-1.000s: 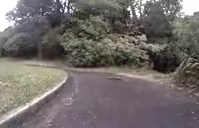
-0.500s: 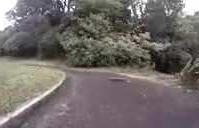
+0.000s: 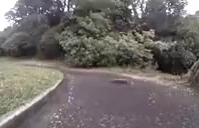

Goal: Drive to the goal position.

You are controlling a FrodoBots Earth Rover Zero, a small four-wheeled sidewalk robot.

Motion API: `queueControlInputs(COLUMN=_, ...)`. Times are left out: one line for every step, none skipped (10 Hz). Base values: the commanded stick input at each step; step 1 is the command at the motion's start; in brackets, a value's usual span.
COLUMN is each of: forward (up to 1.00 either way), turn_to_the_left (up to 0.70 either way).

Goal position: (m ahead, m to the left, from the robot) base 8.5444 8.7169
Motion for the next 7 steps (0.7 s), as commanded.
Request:
queueControlInputs(forward=0.68, turn_to_the_left=0.02)
queueControlInputs(forward=0.68, turn_to_the_left=0.02)
queueControlInputs(forward=0.68, turn_to_the_left=0.02)
queueControlInputs(forward=0.68, turn_to_the_left=0.02)
queueControlInputs(forward=0.68, turn_to_the_left=0.02)
queueControlInputs(forward=0.68, turn_to_the_left=0.02)
queueControlInputs(forward=0.68, turn_to_the_left=0.02)
